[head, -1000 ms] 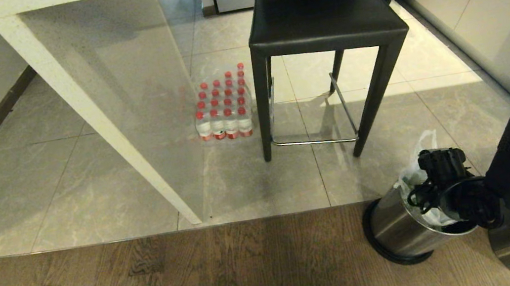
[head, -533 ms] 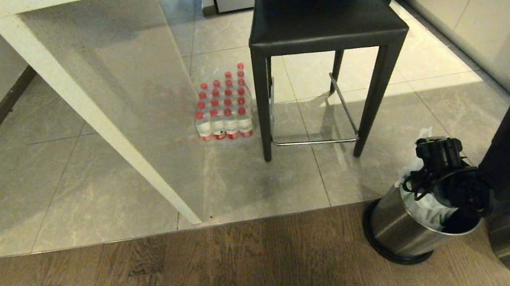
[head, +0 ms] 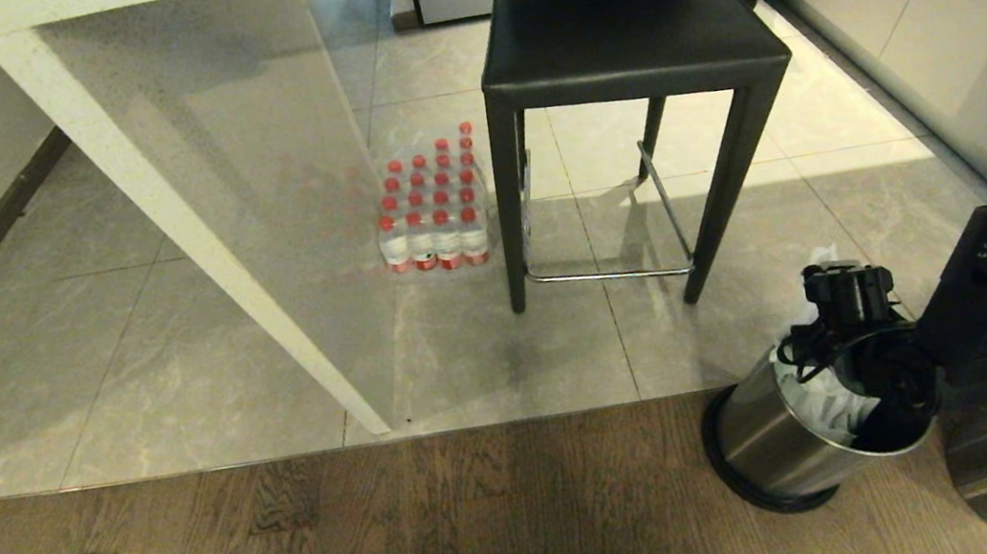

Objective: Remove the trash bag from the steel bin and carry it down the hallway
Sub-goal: Pick up the trash bag

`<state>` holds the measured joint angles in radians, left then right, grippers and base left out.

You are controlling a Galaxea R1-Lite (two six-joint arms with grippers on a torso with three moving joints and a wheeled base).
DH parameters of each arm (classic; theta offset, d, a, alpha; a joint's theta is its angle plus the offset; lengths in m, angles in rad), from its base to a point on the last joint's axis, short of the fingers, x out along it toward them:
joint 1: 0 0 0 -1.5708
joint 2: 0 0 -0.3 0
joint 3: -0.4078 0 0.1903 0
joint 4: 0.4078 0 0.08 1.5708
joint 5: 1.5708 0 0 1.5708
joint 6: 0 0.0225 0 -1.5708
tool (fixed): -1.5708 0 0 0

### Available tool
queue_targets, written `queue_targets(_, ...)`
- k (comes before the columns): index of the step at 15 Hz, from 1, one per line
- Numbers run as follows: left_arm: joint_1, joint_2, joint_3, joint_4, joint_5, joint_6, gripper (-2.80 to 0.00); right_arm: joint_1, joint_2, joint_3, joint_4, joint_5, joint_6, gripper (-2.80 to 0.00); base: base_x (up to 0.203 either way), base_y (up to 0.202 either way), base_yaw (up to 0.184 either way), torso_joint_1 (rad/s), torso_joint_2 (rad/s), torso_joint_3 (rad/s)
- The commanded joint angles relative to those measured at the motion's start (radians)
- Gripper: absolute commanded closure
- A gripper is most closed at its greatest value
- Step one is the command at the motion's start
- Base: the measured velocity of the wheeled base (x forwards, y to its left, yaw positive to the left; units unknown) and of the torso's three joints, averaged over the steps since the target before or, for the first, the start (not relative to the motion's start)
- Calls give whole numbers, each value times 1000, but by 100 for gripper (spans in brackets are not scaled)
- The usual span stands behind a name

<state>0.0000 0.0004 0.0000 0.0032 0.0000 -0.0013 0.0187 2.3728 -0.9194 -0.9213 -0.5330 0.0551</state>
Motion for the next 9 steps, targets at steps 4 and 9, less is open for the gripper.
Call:
queue_targets(4,0,0,0,0,0,0,0,-14,-6,-11,-1,5,2,0,0,0,0,0,0,0)
queue_targets(9,0,0,0,0,0,0,0,6,-112,53,64,17,4,0,0,0,0,0,0,0)
